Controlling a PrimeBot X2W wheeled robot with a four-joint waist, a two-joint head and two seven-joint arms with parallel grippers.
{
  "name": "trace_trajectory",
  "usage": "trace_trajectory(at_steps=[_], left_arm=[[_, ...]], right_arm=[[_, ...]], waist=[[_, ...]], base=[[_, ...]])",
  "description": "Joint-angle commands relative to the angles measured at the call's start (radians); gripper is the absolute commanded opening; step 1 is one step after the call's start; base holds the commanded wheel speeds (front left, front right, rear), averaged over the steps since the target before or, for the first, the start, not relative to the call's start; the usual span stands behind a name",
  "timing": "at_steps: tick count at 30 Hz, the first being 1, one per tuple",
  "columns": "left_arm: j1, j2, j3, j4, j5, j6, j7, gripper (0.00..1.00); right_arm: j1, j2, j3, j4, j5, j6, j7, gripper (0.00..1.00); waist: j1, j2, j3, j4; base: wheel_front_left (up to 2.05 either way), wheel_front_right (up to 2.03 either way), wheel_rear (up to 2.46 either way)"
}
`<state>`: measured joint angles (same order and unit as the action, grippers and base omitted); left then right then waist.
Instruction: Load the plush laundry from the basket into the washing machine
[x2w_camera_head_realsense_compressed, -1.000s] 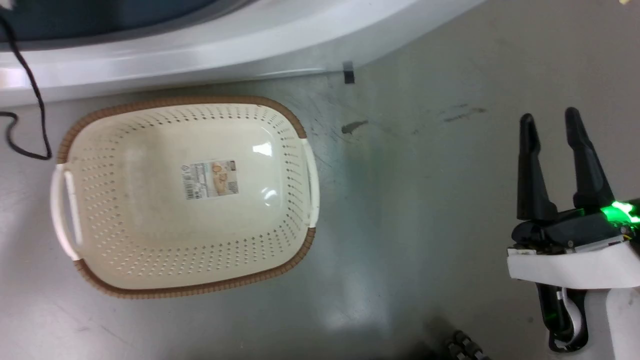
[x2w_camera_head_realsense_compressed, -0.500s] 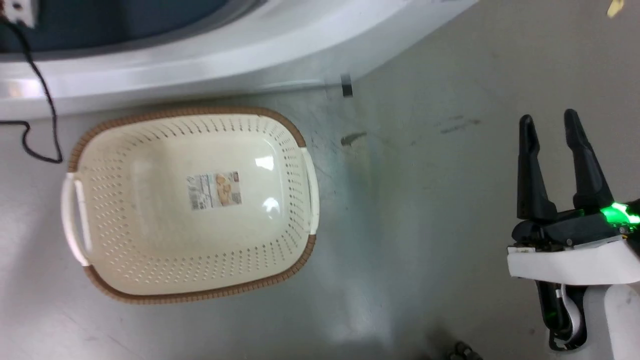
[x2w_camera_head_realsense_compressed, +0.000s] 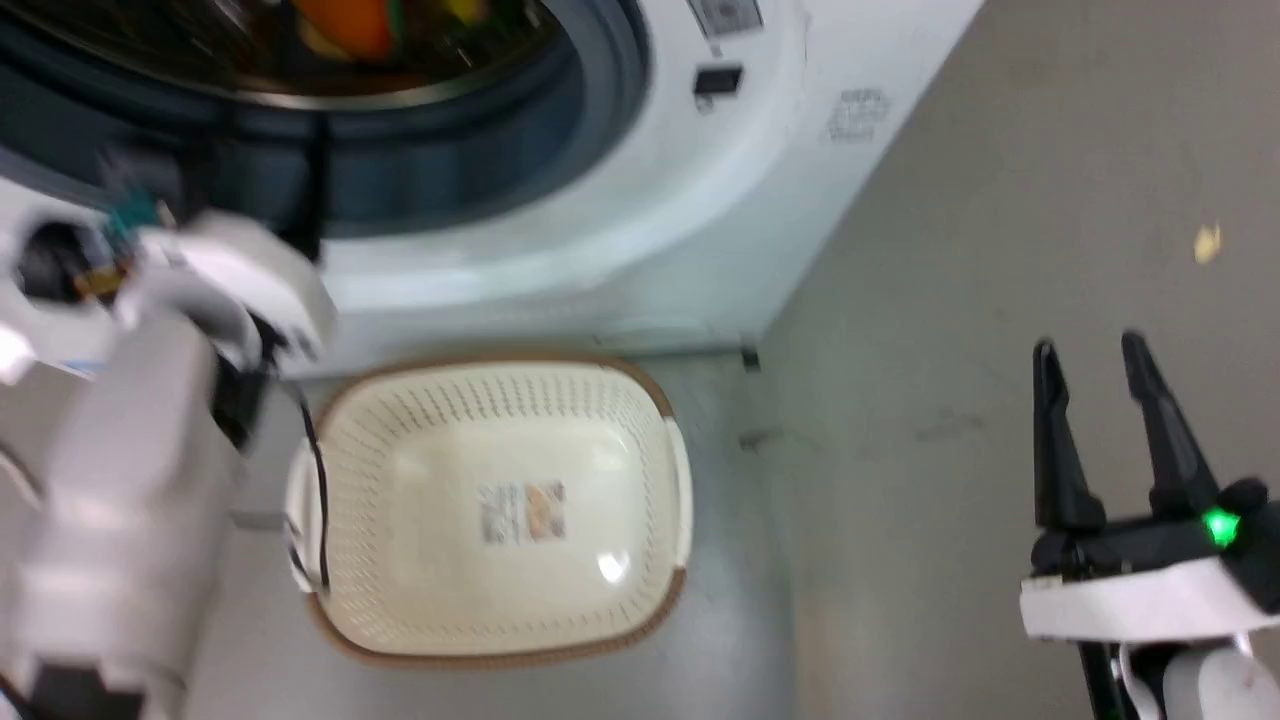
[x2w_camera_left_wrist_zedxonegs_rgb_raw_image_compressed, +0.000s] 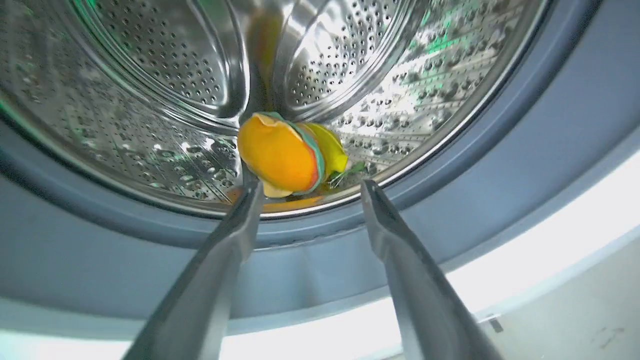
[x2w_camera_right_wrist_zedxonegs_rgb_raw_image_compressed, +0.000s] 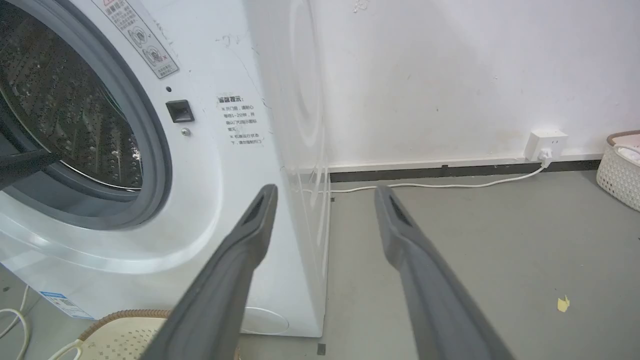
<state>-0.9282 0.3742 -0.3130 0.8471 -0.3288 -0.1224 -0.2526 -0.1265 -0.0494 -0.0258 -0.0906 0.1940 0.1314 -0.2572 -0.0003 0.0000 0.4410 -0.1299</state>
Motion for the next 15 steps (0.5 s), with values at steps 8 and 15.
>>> trace_trajectory(at_steps=[8, 15], left_arm=[[0.412, -0.080, 0.105, -0.363, -0.037, 0.064, -0.009, 1.00], [0.695, -0.151, 0.170, -0.594, -0.002, 0.137, -0.009, 1.00]], right_arm=[[0.096, -0.001, -0.005, 0.017, -0.027, -0.001, -0.005, 1.00], [0.143, -0.001, -0.005, 0.023, -0.027, -0.001, -0.005, 1.00]], waist=[[0.0003, 0.0000, -0.246, 0.125], [0.0003, 0.0000, -0.312, 0.151]], base=[[0.00, 0.00, 0.00], [0.00, 0.00, 0.00]])
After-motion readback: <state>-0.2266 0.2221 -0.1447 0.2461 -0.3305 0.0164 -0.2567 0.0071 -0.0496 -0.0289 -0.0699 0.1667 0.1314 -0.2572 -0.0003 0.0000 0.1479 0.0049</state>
